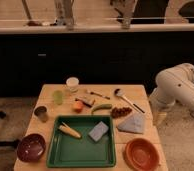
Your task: Place eraser in purple bowl
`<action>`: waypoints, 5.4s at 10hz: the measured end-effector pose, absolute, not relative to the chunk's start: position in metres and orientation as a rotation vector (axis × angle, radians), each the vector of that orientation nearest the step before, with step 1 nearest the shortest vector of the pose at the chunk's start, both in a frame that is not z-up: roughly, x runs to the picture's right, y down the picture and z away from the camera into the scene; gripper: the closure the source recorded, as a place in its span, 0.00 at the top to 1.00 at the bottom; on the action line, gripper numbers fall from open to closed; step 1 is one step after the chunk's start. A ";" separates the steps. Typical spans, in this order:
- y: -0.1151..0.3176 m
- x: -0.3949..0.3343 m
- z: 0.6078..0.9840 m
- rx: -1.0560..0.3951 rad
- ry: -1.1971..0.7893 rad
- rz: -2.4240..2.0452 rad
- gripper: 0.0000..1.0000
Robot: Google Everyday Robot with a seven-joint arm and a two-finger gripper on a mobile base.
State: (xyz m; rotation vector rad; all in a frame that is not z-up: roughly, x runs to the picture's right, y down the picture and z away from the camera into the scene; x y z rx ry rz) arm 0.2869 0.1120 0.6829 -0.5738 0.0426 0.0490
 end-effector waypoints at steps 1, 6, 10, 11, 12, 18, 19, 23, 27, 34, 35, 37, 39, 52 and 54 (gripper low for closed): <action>0.112 0.287 0.683 -0.574 0.043 0.049 0.80; 0.112 0.287 0.683 -0.574 0.043 0.049 0.80; 0.112 0.287 0.683 -0.574 0.043 0.049 0.80; 0.112 0.287 0.683 -0.574 0.043 0.049 0.80; 0.112 0.287 0.683 -0.574 0.043 0.049 0.80; 0.112 0.287 0.683 -0.574 0.043 0.049 0.80; 0.112 0.287 0.683 -0.574 0.043 0.049 0.80; 0.112 0.287 0.683 -0.574 0.043 0.049 0.80; 0.112 0.287 0.683 -0.574 0.043 0.049 0.80; 0.112 0.287 0.683 -0.574 0.043 0.049 0.80; 0.112 0.287 0.683 -0.574 0.043 0.049 0.80; 0.112 0.287 0.683 -0.574 0.043 0.049 0.80; 0.112 0.287 0.683 -0.574 0.043 0.049 0.80; 0.043 0.117 0.731 -0.542 0.010 0.269 0.80; 0.038 0.103 0.750 -0.529 0.029 0.331 0.80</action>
